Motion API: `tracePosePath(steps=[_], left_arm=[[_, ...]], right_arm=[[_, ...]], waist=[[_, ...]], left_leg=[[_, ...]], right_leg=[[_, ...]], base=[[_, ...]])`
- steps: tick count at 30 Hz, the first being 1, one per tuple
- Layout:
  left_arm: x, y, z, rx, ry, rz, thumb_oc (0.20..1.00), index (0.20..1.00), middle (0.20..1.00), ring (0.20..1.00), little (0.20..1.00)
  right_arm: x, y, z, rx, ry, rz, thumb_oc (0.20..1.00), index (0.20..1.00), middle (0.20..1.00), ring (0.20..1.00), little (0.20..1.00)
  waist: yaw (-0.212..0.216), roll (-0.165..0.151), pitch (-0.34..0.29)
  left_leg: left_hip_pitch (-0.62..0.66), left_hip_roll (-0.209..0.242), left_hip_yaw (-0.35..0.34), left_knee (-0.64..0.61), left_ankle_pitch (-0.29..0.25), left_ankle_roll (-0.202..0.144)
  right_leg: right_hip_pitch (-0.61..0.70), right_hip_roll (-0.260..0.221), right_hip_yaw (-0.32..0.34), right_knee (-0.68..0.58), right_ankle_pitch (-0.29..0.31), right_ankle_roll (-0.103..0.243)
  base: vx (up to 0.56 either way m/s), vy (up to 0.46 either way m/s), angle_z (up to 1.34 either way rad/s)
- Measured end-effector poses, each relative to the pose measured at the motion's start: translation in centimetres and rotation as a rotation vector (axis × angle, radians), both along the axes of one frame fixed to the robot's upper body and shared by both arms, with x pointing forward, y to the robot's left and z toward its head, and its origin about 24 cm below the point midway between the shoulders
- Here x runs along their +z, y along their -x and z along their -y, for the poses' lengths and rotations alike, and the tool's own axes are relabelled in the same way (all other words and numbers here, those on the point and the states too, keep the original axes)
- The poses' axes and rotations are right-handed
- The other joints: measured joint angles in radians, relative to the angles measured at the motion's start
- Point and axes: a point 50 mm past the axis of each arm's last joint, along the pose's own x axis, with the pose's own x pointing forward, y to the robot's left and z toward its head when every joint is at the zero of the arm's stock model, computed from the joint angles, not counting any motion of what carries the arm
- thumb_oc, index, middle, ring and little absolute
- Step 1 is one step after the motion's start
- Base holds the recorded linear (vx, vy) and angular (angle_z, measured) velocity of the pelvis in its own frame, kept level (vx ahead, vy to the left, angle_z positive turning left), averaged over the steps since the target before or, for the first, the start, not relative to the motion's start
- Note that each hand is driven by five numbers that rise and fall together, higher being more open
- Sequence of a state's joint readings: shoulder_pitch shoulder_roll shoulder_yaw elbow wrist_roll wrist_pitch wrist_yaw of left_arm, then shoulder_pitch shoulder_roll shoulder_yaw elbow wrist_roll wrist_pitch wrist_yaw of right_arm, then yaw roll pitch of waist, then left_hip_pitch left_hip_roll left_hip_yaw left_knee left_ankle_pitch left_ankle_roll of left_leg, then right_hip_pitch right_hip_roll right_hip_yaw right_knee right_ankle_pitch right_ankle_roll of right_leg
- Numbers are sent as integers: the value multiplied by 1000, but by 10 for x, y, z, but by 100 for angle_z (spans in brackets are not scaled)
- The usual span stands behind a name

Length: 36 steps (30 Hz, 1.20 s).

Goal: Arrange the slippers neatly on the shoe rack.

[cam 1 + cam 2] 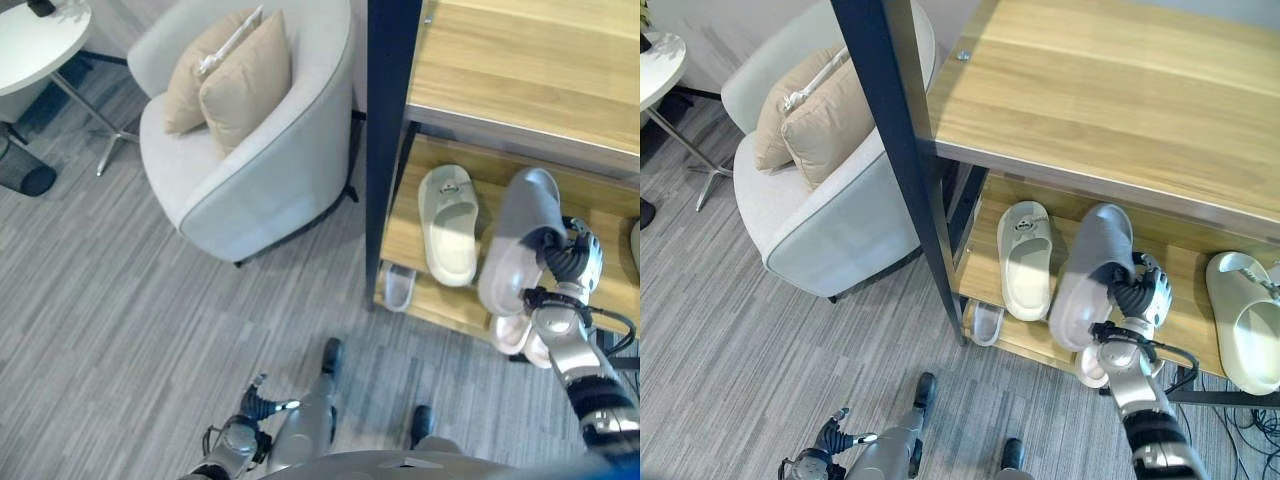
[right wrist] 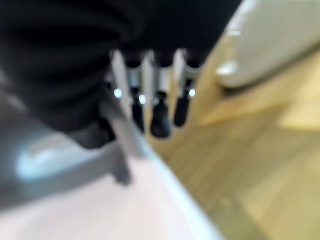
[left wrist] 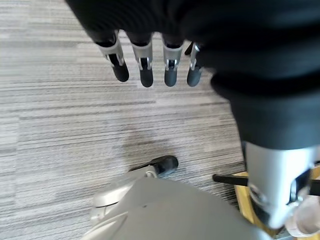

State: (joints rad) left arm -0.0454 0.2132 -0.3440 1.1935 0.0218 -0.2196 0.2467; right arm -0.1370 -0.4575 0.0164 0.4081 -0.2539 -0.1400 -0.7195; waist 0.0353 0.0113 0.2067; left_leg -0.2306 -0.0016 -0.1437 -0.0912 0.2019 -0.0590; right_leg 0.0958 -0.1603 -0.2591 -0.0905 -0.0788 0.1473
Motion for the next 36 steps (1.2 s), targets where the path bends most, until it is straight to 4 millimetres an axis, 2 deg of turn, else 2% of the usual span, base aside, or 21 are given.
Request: tracePosePath(steps=[2,4,6,7,9,13,16,21,22,25,29,30,31,32,33,34,35,36], left_arm=[[0,0,-1,2,-1,-1,1000,1000,1000,1000,1000],[0,3,-4,22,-4,-6,1000,1000,1000,1000,1000],[-1,8,-9,57,-5,-15,1000,1000,1000,1000,1000],[-1,9,-11,59,-11,-20,1000,1000,1000,1000,1000],[-1,10,-14,80,-11,-23,1000,1000,1000,1000,1000],[-2,18,-16,92,-9,-33,1000,1000,1000,1000,1000],[-4,26,-18,127,-2,-51,1000,1000,1000,1000,1000],[-12,51,-13,178,34,-118,1000,1000,1000,1000,1000],[-14,58,-10,205,55,-132,1000,1000,1000,1000,1000],[-16,67,-4,244,87,-143,1000,1000,1000,1000,1000],[-12,62,0,286,140,-81,1000,1000,1000,1000,1000],[-11,60,0,293,151,-61,1000,1000,1000,1000,1000],[-5,48,-1,295,165,0,1000,1000,1000,1000,1000],[-2,40,-4,296,168,36,1000,1000,1000,1000,1000],[3,29,-10,296,166,81,1000,1000,1000,1000,1000],[6,26,-19,307,152,95,1000,1000,1000,1000,1000],[6,23,-14,305,168,106,1000,1000,1000,1000,1000],[6,21,-11,303,175,109,1000,1000,1000,1000,1000]], right_arm=[[-4,5,-4,6,-5,-11,200,200,200,200,200],[-9,24,-11,53,12,-35,200,200,200,200,200],[-10,34,-16,88,25,-48,200,200,200,200,200],[-13,39,-17,95,21,-63,200,200,200,200,200],[-15,53,-22,121,4,-79,200,200,200,200,200],[-27,67,-24,142,1,-158,200,200,200,200,200],[-32,74,-24,171,-13,-198,200,200,200,200,200],[-34,88,-28,251,-24,-237,200,200,200,200,200],[-36,91,-26,257,-35,-249,200,200,200,200,200],[-42,97,-23,248,-59,-274,200,200,200,200,200],[-50,99,-20,263,-85,-293,200,200,200,200,200],[-56,99,-16,268,-79,-322,200,200,200,200,200],[-62,96,-12,268,-76,-357,200,200,200,200,200],[-66,96,-9,259,-85,-375,200,200,200,200,200],[-69,97,-7,252,-100,-395,200,200,200,200,200],[-57,87,-10,272,-111,-327,200,200,200,200,200],[-55,82,-9,275,-110,-313,200,200,200,200,200],[-57,79,-10,274,-118,-315,200,200,200,200,200]], waist=[[-6,-5,0],[-32,-13,1],[-32,-28,0],[-49,-37,-2],[-73,-54,-18],[-89,-66,-52],[-105,-58,-72],[-126,-8,-122],[-129,13,-133],[-130,43,-141],[-118,74,-110],[-99,78,-96],[-88,71,-67],[-85,54,-49],[-70,17,-22],[-58,-35,-13],[-89,-18,-13],[-93,-21,-13]], left_leg=[[5,1,1,0,-2,0],[16,3,8,0,-8,0],[41,3,25,-2,-14,3],[53,5,30,-4,-22,-2],[71,7,41,-5,-31,-2],[90,11,59,-5,-42,4],[113,21,81,-2,-44,4],[160,48,102,-5,-54,-9],[162,63,98,-5,-49,-14],[164,96,82,0,-41,-33],[161,163,55,4,-33,-69],[151,182,48,24,-10,-92],[115,186,30,80,5,-112],[91,177,18,103,42,-123],[79,155,20,88,145,-130],[84,90,56,309,-86,-64],[140,99,94,358,-164,-60],[159,93,120,392,-217,-42]], right_leg=[[5,0,1,0,-1,0],[13,-2,13,0,-1,-1],[29,-6,27,0,-1,0],[36,-12,32,0,-1,0],[47,-16,46,0,-2,-1],[54,-18,66,0,-2,-1],[60,-16,99,0,0,-2],[90,5,114,0,-8,-8],[92,20,121,1,-8,-12],[94,64,120,6,-19,-30],[82,131,120,41,-33,-78],[69,160,112,73,-42,-107],[23,162,113,147,-67,-141],[15,160,107,164,-76,-149],[12,139,83,157,-66,-174],[25,88,92,90,2,-179],[18,100,82,84,19,-185],[15,96,85,86,23,-186]], base=[[0,0,0],[-18,-30,-9],[-26,-27,-24],[-22,-26,-22],[-26,-37,-19],[-32,-43,-18],[-66,-116,-23],[-69,-143,-15],[-98,-171,-7],[-133,-220,2],[-177,-204,10],[-265,-189,2],[-173,-105,10],[-105,-58,26],[-95,-48,13],[-73,-13,19],[-83,-2,-4],[-30,29,16]])
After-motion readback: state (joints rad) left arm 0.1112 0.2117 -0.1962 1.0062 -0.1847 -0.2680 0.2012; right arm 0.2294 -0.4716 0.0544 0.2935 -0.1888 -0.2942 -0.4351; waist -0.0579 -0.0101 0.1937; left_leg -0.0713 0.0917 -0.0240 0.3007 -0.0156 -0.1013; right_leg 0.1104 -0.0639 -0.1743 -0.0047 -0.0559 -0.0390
